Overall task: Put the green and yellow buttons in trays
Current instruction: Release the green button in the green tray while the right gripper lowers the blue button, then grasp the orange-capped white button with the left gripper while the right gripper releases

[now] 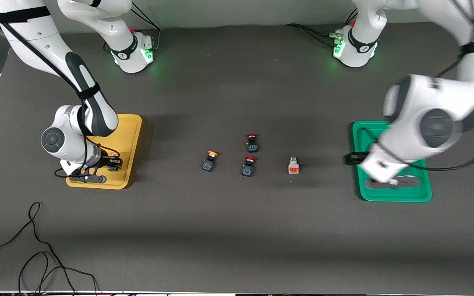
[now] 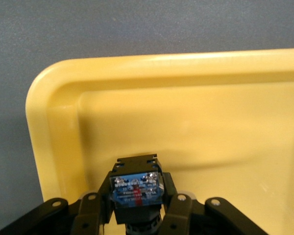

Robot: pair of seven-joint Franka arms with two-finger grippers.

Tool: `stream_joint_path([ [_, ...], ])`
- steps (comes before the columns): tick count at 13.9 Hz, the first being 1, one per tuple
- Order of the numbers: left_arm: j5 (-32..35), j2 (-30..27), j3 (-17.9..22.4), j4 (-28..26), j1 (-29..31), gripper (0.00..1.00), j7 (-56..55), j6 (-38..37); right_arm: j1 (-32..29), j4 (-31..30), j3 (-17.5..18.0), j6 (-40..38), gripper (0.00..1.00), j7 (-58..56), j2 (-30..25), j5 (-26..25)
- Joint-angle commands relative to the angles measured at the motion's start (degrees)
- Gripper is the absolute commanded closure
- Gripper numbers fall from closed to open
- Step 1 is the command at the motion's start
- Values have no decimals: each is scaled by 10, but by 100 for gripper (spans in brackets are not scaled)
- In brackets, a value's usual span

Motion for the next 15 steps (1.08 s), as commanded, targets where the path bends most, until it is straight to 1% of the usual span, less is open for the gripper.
stream_joint_path([
  [1, -14, 14, 11, 12, -59, 0, -80, 25, 5, 2, -4, -11, 92, 12, -10, 10],
  [2, -15, 15, 11, 11, -73, 0, -98, 30, 6, 2, -4, -14, 1, 14, -13, 10],
  [5, -15, 29, 11, -3, -92, 0, -113, 68, 6, 13, -3, -53, 0, 18, -36, 10],
  [6, -15, 39, 11, -22, -95, 0, -113, 93, 6, 23, -3, -66, 0, 19, -46, 10],
  [7, -15, 48, 11, -49, -108, 0, -113, 135, 6, 38, -3, -91, 0, 16, -50, 8],
  [9, -15, 65, 11, -94, -116, 0, -118, 215, 6, 84, -5, -171, 0, 2, -50, -3],
  [10, -14, 81, 11, -104, -119, 0, -119, 244, 5, 115, -5, -201, 0, -2, -52, -5],
  [12, -12, 117, 11, -105, -124, 0, -120, 279, 6, 174, -1, -255, 0, 1, -59, -5],
  [15, -10, 152, 11, -105, -124, 0, -120, 314, 5, 286, 1, -375, 0, 2, -60, 11],
])
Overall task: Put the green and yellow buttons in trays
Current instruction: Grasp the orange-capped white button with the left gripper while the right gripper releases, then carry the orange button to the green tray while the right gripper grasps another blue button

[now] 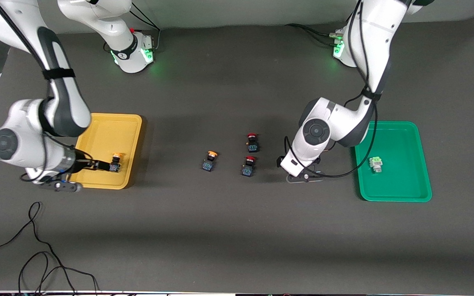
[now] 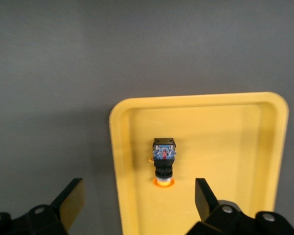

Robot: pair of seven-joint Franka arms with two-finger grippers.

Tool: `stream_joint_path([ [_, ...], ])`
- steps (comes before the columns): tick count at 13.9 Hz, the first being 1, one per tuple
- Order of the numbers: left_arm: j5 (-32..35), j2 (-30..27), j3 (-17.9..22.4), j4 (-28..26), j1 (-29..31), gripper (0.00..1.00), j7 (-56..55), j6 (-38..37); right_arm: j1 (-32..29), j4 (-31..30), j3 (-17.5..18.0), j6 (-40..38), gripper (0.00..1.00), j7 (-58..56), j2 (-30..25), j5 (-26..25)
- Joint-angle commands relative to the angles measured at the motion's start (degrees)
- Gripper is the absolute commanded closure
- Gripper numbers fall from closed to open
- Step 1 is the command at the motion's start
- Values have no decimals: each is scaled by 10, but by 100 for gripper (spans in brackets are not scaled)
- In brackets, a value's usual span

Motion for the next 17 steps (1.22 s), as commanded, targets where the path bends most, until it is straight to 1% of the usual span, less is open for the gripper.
stream_joint_path([
  [1, 0, 19, 11, 1, -11, 0, -10, 22, 2, 90, -1, -87, 0, -6, 1, 25],
  [2, 0, 25, 11, 1, -12, 0, -10, 30, 2, 101, -1, -95, 0, -9, 1, 41],
  [3, 1, 31, 11, 1, -12, 5, -11, 31, 1, 109, -1, -105, 0, -11, 1, 47],
  [4, 1, 31, 11, 1, -11, 25, -11, 31, 2, 112, 0, -104, 0, -11, 1, 47],
  [5, 0, 28, 11, 2, -10, 48, -11, 25, 2, 111, 1, -104, 0, -7, 2, 48],
  [6, -1, 25, 11, 2, -9, 66, -12, 21, 2, 111, 10, -103, 0, -1, 4, 49],
  [7, -2, 21, 11, 3, -8, 79, -18, 19, 2, 111, 27, -98, 0, 6, 6, 49],
  [8, -2, 19, 11, 5, -8, 82, -29, 18, 2, 111, 46, -85, 0, 46, 7, 48],
  [10, -2, 3, 11, 10, -4, 82, -32, 12, 3, 112, 97, -60, 0, 163, 13, 32],
  [11, -3, -16, 12, 12, -2, 82, -30, -16, 3, 112, 114, -46, 0, 196, 23, 15],
  [14, -6, -80, 11, 44, 18, 82, -22, -134, 18, 111, 157, 3, 0, 288, 50, 1],
  [15, -20, -97, 10, 51, 35, 83, -9, -166, 27, 111, 165, 19, 0, 325, 64, -22],
  [17, -66, -139, 14, 57, 72, 84, 76, -235, 45, 112, 197, 44, 0, 416, 106, -72],
])
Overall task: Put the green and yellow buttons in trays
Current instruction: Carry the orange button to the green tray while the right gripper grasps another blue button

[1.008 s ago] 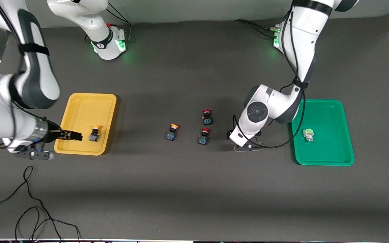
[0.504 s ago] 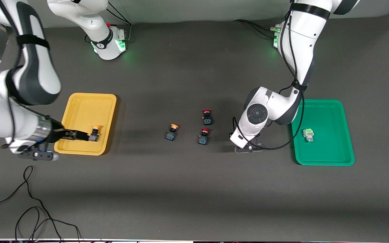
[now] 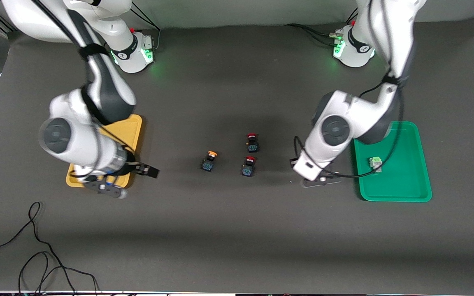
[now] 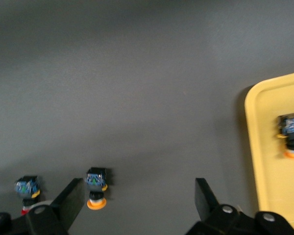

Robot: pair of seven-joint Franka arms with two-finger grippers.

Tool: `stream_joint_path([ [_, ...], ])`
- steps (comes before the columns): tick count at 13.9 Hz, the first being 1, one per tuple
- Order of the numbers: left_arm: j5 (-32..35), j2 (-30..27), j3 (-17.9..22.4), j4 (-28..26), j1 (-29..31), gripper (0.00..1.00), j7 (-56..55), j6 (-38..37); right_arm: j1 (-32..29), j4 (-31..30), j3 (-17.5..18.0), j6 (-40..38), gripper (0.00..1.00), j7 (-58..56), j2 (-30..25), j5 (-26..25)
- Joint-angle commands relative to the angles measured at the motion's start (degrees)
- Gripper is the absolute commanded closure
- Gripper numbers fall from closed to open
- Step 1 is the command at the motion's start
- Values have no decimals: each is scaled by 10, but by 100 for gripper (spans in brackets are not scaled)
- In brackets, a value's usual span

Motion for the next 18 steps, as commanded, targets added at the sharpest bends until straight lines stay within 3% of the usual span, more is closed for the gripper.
stream_joint_path([
  [1, -40, -59, 0, -6, 70, 84, 104, -90, 30, 13, 30, 43, 0, 128, 66, -74],
  [4, -33, -86, 2, -9, 168, 84, 237, -168, 55, 12, 42, 120, 0, 217, 123, -102],
  [8, 29, -80, 3, -29, 275, 84, 351, -147, 89, 12, 41, 179, 0, 256, 171, -105],
  [13, 61, -64, 5, -158, 332, 84, 388, 63, 95, -19, 42, 200, 0, 241, 180, -118],
  [17, 61, -13, 5, -257, 341, 84, 399, 260, 99, -42, 53, 210, 0, 222, 188, -119],
  [18, 61, -2, 5, -262, 343, 84, 400, 280, 99, -49, 54, 211, 0, 222, 188, -119],
])
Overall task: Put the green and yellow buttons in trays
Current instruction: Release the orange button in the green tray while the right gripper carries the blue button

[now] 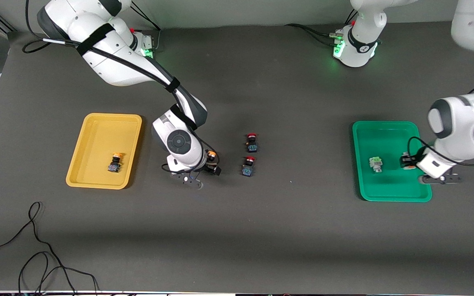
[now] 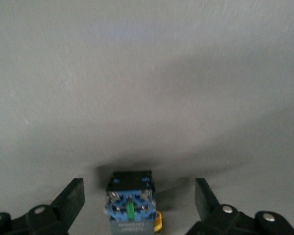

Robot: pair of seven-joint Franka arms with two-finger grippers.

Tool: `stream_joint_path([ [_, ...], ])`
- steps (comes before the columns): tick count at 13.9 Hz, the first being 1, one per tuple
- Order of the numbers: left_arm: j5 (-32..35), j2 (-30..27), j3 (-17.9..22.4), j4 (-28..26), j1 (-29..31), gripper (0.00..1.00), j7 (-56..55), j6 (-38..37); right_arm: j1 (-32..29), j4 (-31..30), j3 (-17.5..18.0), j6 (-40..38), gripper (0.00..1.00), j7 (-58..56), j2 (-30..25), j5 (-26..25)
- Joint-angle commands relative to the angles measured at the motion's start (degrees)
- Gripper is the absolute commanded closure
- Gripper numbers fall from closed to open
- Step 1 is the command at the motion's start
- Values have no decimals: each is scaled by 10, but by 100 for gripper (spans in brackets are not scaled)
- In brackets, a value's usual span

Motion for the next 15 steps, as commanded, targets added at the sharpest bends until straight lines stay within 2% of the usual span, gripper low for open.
stream_joint_path([
  [1, 8, 7, -6, -30, 9, 84, 10, 47, 2, -16, 6, 12, 7, -5, -2, -12],
  [2, 8, 5, -6, -28, 10, 82, 11, 43, 2, -16, 6, 12, 45, -6, -2, -12],
  [3, 8, 2, -8, -22, 10, 80, 11, 27, 2, -15, 7, 12, 98, -5, -3, -12],
  [4, 8, -1, -8, -13, 10, 79, 11, 8, 1, -15, 7, 11, 100, -4, -7, -12],
  [5, 8, -2, -8, -4, 9, 70, 11, -8, -1, -14, 6, 11, 100, -5, -12, -12],
  [6, 8, -2, -8, 2, 9, 29, 17, -13, -1, -11, 6, 11, 100, -7, -15, -12],
  [7, 8, -4, -8, 3, 10, 0, 36, -15, -5, -11, 6, 11, 100, -12, -22, -12],
  [10, 8, -16, -8, 20, 14, 0, 43, -37, -27, -13, 5, -24, 100, -33, -79, -11],
  [12, 7, -27, -8, 73, 13, 0, 46, -128, -45, -13, 5, -106, 100, -81, -130, 0],
  [15, 3, -52, -10, 153, 13, 0, 46, -258, -89, -15, -1, -204, 100, -163, -213, 58],
])
